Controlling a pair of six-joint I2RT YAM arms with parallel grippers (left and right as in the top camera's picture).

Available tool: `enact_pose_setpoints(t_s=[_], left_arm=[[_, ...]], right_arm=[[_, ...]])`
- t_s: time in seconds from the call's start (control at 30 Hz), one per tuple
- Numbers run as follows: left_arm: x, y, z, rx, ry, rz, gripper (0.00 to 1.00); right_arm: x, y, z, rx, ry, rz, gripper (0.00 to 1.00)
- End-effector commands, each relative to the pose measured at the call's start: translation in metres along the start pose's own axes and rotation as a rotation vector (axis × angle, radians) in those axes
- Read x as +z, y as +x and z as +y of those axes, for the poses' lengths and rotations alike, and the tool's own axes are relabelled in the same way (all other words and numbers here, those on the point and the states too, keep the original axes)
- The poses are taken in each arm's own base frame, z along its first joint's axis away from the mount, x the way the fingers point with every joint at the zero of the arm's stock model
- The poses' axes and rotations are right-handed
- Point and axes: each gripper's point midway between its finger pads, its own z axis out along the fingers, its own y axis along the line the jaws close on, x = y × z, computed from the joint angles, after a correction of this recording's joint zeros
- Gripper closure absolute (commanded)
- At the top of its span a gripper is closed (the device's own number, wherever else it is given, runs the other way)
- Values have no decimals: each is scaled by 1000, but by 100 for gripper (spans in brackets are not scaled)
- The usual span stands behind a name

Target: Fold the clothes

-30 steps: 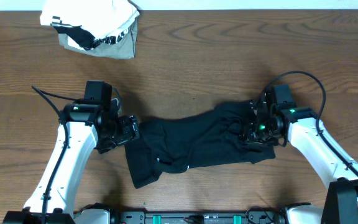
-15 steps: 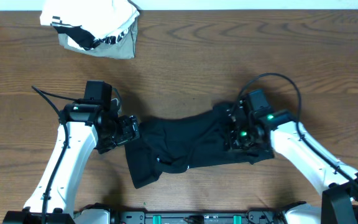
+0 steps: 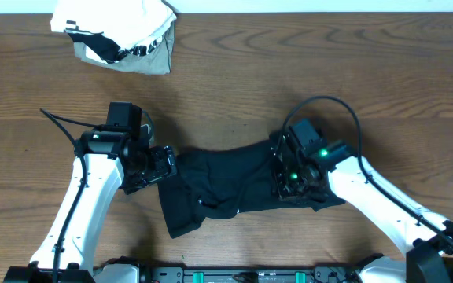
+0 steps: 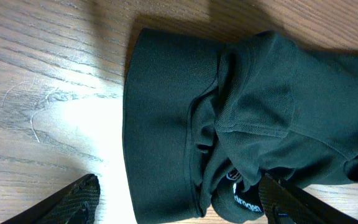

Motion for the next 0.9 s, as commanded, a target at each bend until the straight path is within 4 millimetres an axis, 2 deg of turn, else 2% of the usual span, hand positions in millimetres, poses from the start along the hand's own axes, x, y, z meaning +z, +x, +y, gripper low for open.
enact_pose_setpoints(t_s=[0.0, 0.03, 0.13, 0.23, 0.37, 0.43, 0.6, 0.77, 0.87], left_arm=[[-3, -3, 2, 4, -9, -15, 16], [-3, -3, 2, 4, -9, -15, 16], [-3, -3, 2, 4, -9, -15, 16], [-3, -3, 2, 4, -9, -15, 16], [-3, -3, 2, 4, -8, -15, 16], [-3, -3, 1, 4, -8, -16, 16], [-3, -4, 1, 5, -7, -19, 16], [-3, -3, 2, 4, -8, -15, 16], [-3, -3, 2, 3, -8, -14, 16]], right_arm=[[-28, -28, 0, -1, 83, -97, 56], [-36, -33, -4, 6, 114, -112, 48], [-55, -45, -15, 38, 194, -156, 33], [-68, -51, -42, 120, 300, -196, 27], [-71, -49, -70, 138, 337, -170, 27], [-68, -47, -79, 114, 309, -143, 30], [-45, -42, -69, -6, 139, -94, 31], [-21, -37, -74, -20, 128, -79, 31], [-11, -30, -69, -38, 78, -59, 33]])
